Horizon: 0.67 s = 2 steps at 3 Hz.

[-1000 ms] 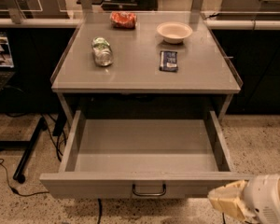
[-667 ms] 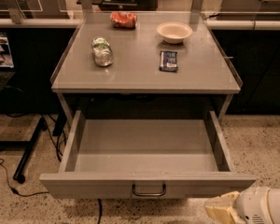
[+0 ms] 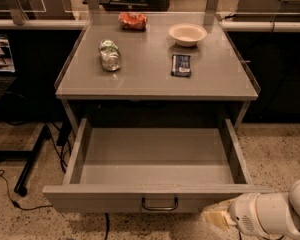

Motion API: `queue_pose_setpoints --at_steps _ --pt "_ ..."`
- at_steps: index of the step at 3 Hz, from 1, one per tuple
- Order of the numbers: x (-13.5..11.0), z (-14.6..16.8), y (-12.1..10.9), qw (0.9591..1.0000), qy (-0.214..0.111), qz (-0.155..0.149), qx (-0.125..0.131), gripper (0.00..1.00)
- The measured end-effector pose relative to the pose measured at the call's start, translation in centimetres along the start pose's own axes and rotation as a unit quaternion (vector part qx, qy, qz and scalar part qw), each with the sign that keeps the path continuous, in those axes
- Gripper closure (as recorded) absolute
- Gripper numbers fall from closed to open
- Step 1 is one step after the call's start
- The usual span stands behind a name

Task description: Close top drawer

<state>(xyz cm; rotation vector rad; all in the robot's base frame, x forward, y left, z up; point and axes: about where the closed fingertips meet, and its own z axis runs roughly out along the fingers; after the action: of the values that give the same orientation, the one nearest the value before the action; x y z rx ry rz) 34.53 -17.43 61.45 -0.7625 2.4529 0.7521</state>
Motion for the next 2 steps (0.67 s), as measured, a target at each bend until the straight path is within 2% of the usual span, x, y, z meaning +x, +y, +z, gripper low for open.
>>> queue_pose_setpoints --at_steps 1,2 --pt "-1.7 1.1 -0.5 1.0000 -0.004 -0.009 0.003 1.00" --pt "-5.4 2.0 -1.1 0.9993 -0.010 -0.029 0.020 1.00"
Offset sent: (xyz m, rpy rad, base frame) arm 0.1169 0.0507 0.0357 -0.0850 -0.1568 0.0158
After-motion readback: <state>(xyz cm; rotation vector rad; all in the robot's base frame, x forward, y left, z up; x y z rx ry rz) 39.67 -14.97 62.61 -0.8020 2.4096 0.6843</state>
